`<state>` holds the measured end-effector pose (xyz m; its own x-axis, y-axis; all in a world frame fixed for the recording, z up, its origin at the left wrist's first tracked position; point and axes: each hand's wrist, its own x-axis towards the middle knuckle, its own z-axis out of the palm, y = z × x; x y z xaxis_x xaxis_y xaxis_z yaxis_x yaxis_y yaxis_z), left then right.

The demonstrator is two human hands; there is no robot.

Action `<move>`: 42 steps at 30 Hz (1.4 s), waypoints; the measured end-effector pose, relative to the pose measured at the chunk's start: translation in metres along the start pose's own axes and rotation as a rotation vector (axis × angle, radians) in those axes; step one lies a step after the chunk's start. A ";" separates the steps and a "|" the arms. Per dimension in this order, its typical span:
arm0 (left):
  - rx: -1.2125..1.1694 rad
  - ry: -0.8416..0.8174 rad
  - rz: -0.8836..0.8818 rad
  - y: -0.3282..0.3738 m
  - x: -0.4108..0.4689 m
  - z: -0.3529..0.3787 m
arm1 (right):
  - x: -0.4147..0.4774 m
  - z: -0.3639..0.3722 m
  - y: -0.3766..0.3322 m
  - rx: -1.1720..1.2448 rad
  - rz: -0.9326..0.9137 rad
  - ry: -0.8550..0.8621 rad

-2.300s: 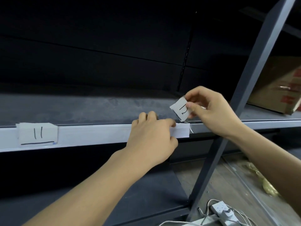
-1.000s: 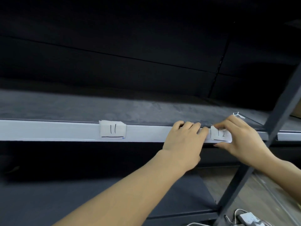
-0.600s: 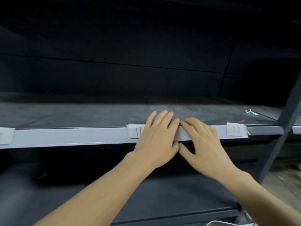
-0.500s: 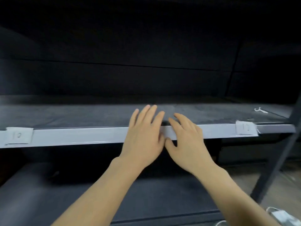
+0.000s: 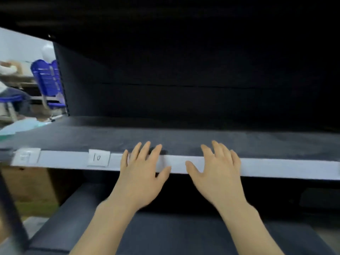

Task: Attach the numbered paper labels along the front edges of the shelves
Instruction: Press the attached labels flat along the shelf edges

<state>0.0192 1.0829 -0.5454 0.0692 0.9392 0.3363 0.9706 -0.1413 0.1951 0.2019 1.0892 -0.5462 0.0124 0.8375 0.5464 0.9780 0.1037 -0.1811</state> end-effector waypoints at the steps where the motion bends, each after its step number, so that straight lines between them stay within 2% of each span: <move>1: 0.009 -0.054 0.012 0.000 0.002 -0.007 | 0.002 -0.007 -0.004 -0.008 0.023 -0.011; 4: 0.066 -0.226 0.059 0.005 0.019 -0.050 | 0.025 -0.044 -0.017 0.019 0.040 -0.163; 9: 0.037 -0.596 0.115 0.052 0.057 -0.184 | 0.081 -0.152 -0.051 0.068 0.117 -0.357; 10: 0.030 -0.618 0.131 0.062 0.063 -0.214 | 0.092 -0.187 -0.061 0.050 0.116 -0.429; 13: -0.010 -0.612 0.173 0.086 0.069 -0.302 | 0.112 -0.287 -0.079 0.115 0.143 -0.475; 16: -0.001 -0.616 0.192 0.099 0.061 -0.383 | 0.108 -0.383 -0.089 0.120 0.368 -0.530; 20: 0.086 -0.670 0.200 0.104 0.058 -0.460 | 0.107 -0.480 -0.088 0.200 0.517 -0.509; 26: 0.058 -0.662 0.068 0.115 0.018 -0.494 | 0.078 -0.540 -0.065 0.156 0.598 -0.475; 29: 0.002 -0.677 -0.010 0.127 -0.028 -0.490 | 0.051 -0.549 -0.053 0.166 0.615 -0.555; 34: 0.064 -0.784 -0.124 0.143 -0.102 -0.483 | 0.004 -0.562 -0.033 0.182 0.562 -0.649; 38: 0.127 -0.839 -0.138 0.161 -0.141 -0.486 | -0.037 -0.578 -0.020 0.186 0.581 -0.725; 42: 0.135 -0.825 -0.070 0.192 -0.146 -0.491 | -0.061 -0.595 -0.006 0.195 0.630 -0.709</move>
<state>0.0823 0.7645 -0.1045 0.1029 0.8795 -0.4646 0.9946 -0.0845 0.0605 0.3196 0.7178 -0.0920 0.3315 0.8923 -0.3064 0.7826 -0.4414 -0.4390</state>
